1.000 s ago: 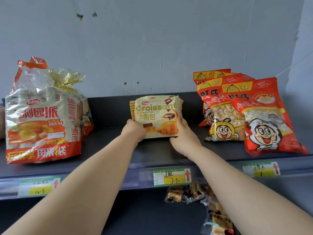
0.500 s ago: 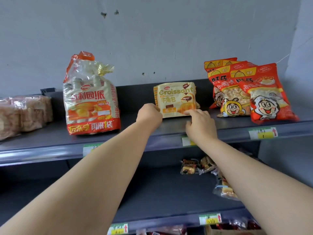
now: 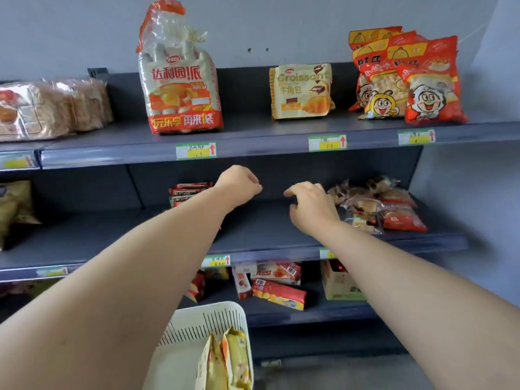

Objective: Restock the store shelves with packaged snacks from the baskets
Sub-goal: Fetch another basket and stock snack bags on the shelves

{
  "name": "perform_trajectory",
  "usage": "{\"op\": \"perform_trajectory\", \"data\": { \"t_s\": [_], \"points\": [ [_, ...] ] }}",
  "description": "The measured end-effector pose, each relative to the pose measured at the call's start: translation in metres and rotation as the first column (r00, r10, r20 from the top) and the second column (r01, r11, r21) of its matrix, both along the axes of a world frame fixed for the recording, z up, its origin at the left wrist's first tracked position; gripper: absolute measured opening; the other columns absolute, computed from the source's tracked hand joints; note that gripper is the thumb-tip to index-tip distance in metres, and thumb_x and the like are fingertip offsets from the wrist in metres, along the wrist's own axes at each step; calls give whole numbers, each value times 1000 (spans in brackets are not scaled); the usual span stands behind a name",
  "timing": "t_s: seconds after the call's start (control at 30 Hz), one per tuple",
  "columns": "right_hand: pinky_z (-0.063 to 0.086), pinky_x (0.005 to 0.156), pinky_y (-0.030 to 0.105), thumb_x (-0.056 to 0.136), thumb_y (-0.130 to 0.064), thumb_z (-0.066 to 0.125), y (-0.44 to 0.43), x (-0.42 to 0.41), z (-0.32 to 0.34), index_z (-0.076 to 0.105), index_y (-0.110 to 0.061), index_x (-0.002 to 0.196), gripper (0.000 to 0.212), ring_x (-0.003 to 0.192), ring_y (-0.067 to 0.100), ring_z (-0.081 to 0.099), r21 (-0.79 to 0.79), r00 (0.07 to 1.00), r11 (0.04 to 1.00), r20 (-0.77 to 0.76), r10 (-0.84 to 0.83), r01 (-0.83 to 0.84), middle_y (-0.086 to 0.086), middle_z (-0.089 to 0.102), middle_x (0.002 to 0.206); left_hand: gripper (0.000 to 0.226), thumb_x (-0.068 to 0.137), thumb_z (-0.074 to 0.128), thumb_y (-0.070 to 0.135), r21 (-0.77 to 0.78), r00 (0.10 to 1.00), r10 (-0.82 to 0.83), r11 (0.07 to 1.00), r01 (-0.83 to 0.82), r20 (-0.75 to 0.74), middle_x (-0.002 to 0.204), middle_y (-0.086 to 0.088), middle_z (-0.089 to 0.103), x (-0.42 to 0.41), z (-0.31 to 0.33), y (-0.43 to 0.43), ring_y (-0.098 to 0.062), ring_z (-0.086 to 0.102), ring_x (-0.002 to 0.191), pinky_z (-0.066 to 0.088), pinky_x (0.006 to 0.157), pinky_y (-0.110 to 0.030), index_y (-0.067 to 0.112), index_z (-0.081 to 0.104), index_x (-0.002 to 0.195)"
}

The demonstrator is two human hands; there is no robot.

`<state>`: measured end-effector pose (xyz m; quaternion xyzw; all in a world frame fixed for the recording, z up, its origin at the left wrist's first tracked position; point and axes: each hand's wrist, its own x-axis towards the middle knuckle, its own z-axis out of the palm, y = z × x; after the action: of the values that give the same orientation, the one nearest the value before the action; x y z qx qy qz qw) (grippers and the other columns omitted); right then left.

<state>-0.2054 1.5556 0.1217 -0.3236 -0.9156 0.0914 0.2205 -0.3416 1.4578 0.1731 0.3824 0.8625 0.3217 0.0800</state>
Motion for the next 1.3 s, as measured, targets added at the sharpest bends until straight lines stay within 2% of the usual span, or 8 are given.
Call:
{"op": "perform_trajectory", "data": {
  "t_s": [0.3, 0.43, 0.53, 0.8, 0.9, 1.0, 1.2, 1.3],
  "points": [
    [40, 94, 35, 91, -12, 53, -88, 30, -110, 59, -29, 127, 41, 126, 25, 42, -235, 935, 968, 318, 159, -85, -1, 50, 137, 30, 93, 58, 31, -501, 988, 120, 863, -56, 97, 107, -10, 68, 18, -133, -114, -26, 64, 97, 54, 79, -33, 5, 68, 105],
    [40, 100, 35, 94, -13, 51, -120, 25, -148, 59, -27, 128, 38, 128, 22, 42, -320, 907, 937, 339, 250, -139, -3, 49, 139, 30, 89, 64, 31, -544, 946, 264, 830, -123, 189, 106, -6, 68, -4, -195, -154, -26, 66, 103, 54, 91, -35, 8, 71, 108],
    [39, 104, 38, 93, -10, 50, -132, 18, -173, 60, -25, 126, 38, 127, 21, 42, -355, 882, 922, 371, 292, -155, -4, 52, 136, 15, 89, 64, 28, -561, 912, 318, 818, -126, 258, 99, -6, 60, -24, -241, -172, -25, 60, 94, 51, 92, -36, 14, 62, 94],
    [42, 98, 38, 91, -13, 57, -143, -22, -220, 61, -27, 121, 34, 124, 20, 44, -463, 836, 886, 473, 279, -34, -5, 52, 135, 23, 91, 63, 28, -649, 812, 428, 757, -81, 398, 93, -7, 61, -50, -346, -184, -23, 59, 85, 52, 79, -32, 15, 53, 74],
    [43, 96, 35, 92, -12, 54, -145, -37, -233, 62, -27, 122, 35, 119, 18, 46, -478, 850, 878, 460, 257, -7, -6, 53, 134, 25, 88, 68, 29, -671, 758, 470, 739, -58, 452, 96, -8, 67, -54, -375, -182, -24, 67, 90, 55, 77, -31, 7, 63, 97],
    [42, 95, 32, 91, -12, 54, -146, -48, -246, 63, -25, 121, 34, 118, 19, 47, -501, 849, 865, 463, 253, 15, -6, 54, 133, 30, 83, 72, 27, -669, 713, 479, 743, -19, 512, 92, -8, 67, -55, -400, -178, -25, 66, 86, 54, 73, -32, 5, 62, 101],
    [37, 100, 28, 94, -16, 52, -142, -59, -268, 62, -24, 122, 31, 124, 17, 46, -539, 845, 840, 476, 243, 62, -6, 53, 134, 30, 84, 70, 35, -719, 737, 471, 695, 28, 484, 69, 1, 53, -57, -429, -169, -12, 50, 59, 44, 60, -26, 15, 48, 78],
    [34, 99, 26, 95, -16, 51, -141, -60, -277, 63, -24, 121, 30, 126, 15, 44, -539, 843, 839, 482, 239, 70, -6, 54, 132, 33, 86, 69, 37, -722, 737, 474, 691, 27, 482, 71, 1, 53, -58, -440, -167, -12, 50, 60, 47, 62, -27, 16, 45, 77]
  ]
}}
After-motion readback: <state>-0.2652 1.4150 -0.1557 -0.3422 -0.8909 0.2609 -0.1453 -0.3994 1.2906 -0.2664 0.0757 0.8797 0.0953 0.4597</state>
